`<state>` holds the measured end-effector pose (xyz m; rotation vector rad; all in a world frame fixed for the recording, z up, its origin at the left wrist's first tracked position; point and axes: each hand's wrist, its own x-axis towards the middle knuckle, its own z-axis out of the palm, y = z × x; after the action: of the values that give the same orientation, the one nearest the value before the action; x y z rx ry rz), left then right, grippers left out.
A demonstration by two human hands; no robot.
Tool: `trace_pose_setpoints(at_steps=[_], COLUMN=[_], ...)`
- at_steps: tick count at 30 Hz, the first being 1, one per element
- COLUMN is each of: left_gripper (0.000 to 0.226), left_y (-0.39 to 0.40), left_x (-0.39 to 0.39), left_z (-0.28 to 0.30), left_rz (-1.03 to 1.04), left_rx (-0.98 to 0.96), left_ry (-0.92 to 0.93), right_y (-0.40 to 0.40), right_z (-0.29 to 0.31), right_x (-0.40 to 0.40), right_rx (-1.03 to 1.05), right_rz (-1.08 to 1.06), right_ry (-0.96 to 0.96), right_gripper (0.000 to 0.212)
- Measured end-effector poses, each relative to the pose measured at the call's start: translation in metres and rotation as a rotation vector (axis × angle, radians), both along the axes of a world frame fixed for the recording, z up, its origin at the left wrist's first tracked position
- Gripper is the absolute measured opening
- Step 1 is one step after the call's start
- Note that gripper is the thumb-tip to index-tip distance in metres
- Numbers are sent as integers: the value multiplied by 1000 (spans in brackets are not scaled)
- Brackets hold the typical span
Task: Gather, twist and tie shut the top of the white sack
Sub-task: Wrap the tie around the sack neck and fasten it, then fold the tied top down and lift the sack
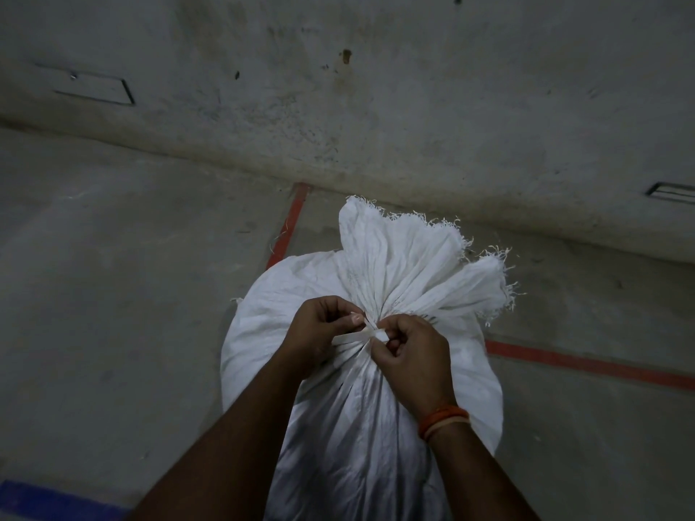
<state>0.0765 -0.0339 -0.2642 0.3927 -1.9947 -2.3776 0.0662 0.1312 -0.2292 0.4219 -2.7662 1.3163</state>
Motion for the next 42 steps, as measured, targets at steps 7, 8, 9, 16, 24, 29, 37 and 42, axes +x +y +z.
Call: trace_pose_setpoints(at_steps=[7,8,9,16,24,29,37,42], left_gripper=[11,10,7,23,67,45,55,69], left_y=[0,-1,-3,-24,-11,8,30,38], left_x=[-1,-1,-1,-12,-24,-25,-18,-4], left_z=[2,2,3,34,50,49,71,83], left_rz=[2,-6,-17,215,-15,-121,-91,-84], left_rx=[-11,-12,-20,-377,-377,-261,-349,-333], left_ry=[-38,-54,-74,-155,-141,-19,114,122], right_y=[1,2,2,8,14,14,5,-1], right_z=[-2,-3,-3,5,-1,8,44,53], right_x=[0,0,0,1,-18,-21,-9,-7], right_rx=[15,16,12,-121,-567,-611,-769,-928], right_rz=[9,9,12,-118,-362,-262,-112,-90], right_ry=[-19,-23,-28,-156,-398,-363,-224,-367], right_gripper=[16,17,18,19,58,36,24,53])
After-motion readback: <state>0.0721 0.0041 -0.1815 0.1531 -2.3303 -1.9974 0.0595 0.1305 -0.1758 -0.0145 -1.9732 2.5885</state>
